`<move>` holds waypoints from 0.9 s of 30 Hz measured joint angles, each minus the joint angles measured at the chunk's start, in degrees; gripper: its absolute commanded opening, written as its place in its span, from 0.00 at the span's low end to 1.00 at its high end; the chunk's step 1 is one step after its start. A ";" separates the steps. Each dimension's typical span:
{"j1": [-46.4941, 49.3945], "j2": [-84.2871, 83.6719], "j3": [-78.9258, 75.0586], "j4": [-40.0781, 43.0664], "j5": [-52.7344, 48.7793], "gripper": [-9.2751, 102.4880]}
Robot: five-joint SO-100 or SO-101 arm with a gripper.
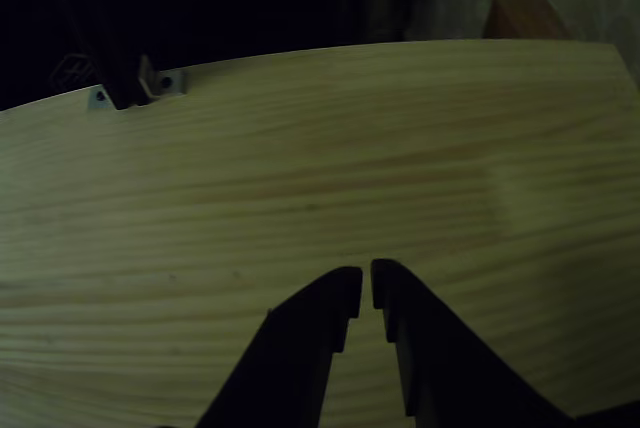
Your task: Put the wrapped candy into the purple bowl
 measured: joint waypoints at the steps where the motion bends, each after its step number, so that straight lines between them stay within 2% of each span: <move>1: 0.35 0.97 1.58 0.00 0.09 0.09; 9: -1.49 12.74 12.92 0.97 2.90 0.09; 27: 0.44 14.85 13.27 1.05 6.59 0.09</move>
